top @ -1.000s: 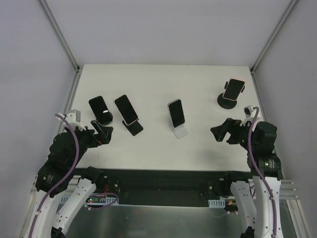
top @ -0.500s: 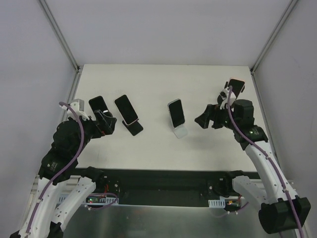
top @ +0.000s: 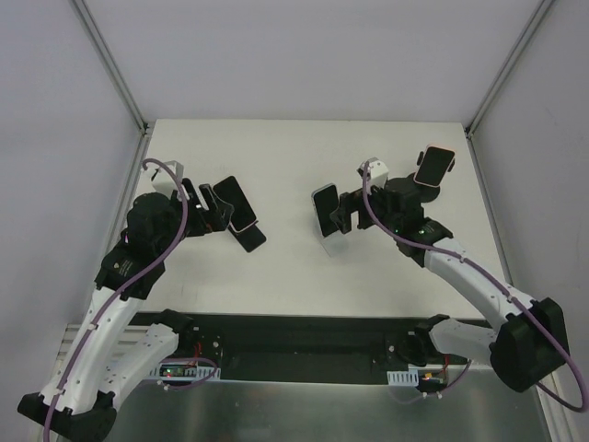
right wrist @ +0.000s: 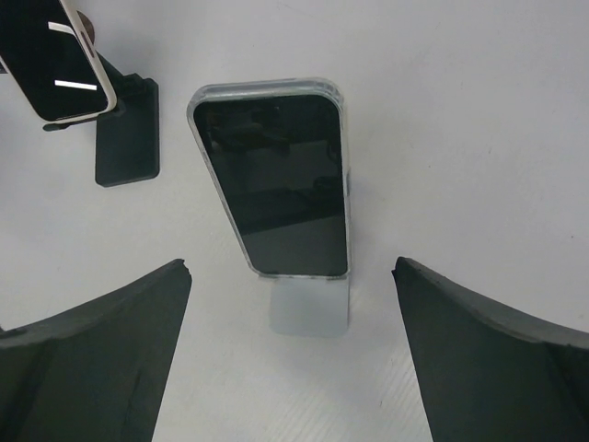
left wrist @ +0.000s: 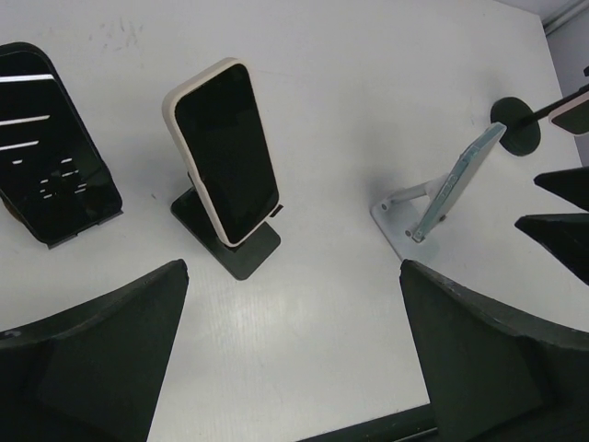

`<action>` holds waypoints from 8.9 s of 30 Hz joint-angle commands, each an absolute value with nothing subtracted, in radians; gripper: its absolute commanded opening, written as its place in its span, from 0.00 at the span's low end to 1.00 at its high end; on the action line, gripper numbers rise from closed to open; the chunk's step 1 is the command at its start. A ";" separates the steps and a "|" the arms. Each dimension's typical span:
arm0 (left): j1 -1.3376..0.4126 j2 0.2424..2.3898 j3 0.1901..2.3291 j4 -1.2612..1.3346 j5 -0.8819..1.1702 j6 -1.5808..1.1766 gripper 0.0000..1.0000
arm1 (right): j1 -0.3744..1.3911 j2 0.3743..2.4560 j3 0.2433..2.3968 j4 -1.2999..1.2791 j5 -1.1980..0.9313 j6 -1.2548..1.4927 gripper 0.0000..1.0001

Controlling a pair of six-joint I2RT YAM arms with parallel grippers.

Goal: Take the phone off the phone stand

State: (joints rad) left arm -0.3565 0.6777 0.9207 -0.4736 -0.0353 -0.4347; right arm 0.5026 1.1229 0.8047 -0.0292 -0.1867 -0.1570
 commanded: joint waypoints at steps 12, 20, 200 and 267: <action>-0.357 0.765 0.939 -0.376 0.112 -0.423 0.99 | 0.614 1.310 0.729 0.347 -0.084 -0.227 0.96; -0.357 0.773 0.916 -0.353 0.156 -0.469 0.99 | 0.617 1.353 0.719 0.396 -0.095 -0.227 0.96; -0.643 1.963 1.586 -0.282 0.590 -0.184 0.57 | 0.259 0.440 0.535 -0.285 -0.199 -0.123 0.96; 0.357 2.233 2.083 -0.324 0.201 -0.302 0.00 | 0.271 0.745 0.569 -0.115 -0.218 -0.028 0.96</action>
